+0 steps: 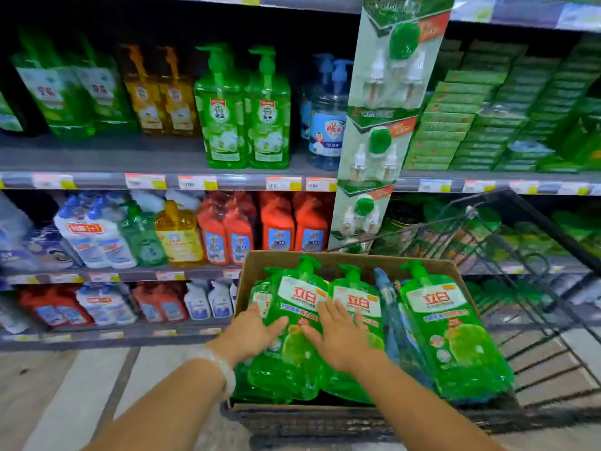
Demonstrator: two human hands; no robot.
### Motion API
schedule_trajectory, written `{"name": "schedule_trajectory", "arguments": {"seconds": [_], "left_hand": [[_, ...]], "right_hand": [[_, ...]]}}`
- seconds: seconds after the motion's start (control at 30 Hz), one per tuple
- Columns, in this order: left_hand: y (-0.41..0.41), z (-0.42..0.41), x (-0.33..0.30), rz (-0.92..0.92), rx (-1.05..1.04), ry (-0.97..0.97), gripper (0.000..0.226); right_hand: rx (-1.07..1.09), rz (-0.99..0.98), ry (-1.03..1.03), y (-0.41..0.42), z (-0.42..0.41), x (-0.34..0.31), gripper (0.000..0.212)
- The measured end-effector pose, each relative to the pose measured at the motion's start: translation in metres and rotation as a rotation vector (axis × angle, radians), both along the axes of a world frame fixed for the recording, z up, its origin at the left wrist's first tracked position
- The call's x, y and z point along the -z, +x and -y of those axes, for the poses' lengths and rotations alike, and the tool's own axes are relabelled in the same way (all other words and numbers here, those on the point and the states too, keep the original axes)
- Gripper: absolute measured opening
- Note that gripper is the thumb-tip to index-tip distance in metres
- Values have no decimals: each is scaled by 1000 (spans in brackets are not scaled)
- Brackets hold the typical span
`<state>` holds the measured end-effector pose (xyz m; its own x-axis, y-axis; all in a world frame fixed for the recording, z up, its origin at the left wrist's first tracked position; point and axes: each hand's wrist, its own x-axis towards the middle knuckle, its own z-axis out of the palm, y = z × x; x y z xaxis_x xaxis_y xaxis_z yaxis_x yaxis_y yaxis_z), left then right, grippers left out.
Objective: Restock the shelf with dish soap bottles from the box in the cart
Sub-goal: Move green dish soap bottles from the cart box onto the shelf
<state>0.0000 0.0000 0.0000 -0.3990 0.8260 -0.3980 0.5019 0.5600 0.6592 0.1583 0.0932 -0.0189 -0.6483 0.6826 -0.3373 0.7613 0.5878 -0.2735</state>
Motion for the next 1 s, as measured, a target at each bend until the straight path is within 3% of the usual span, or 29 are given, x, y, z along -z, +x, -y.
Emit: {"name": "schedule_trajectory", "arguments": {"seconds": [0.13,0.27,0.47,0.6,0.73,0.87,1.0], "left_hand": [[-1,-11,11,23,-75,-128,63],[-6,-16,22,257,-145,-63,30],[-21,-14,27,430,-208,-94,70],[-25,-12,33,504,-268,-49,55],[-31,-8,33,593,-263,-38,64],[-36,-7,34,697,-262,-32,73],[-40,-4,38,720,-247,-48,70]], "right_hand": [[-22,-9,94,-1,8,26,114],[-1,-44,101,-4,9,36,94],[13,-64,53,-13,12,35,96],[26,-128,-12,-22,10,31,96],[107,-279,-230,-36,13,22,82],[285,-553,-406,-45,19,18,88],[617,-703,-828,-40,17,16,102]]}}
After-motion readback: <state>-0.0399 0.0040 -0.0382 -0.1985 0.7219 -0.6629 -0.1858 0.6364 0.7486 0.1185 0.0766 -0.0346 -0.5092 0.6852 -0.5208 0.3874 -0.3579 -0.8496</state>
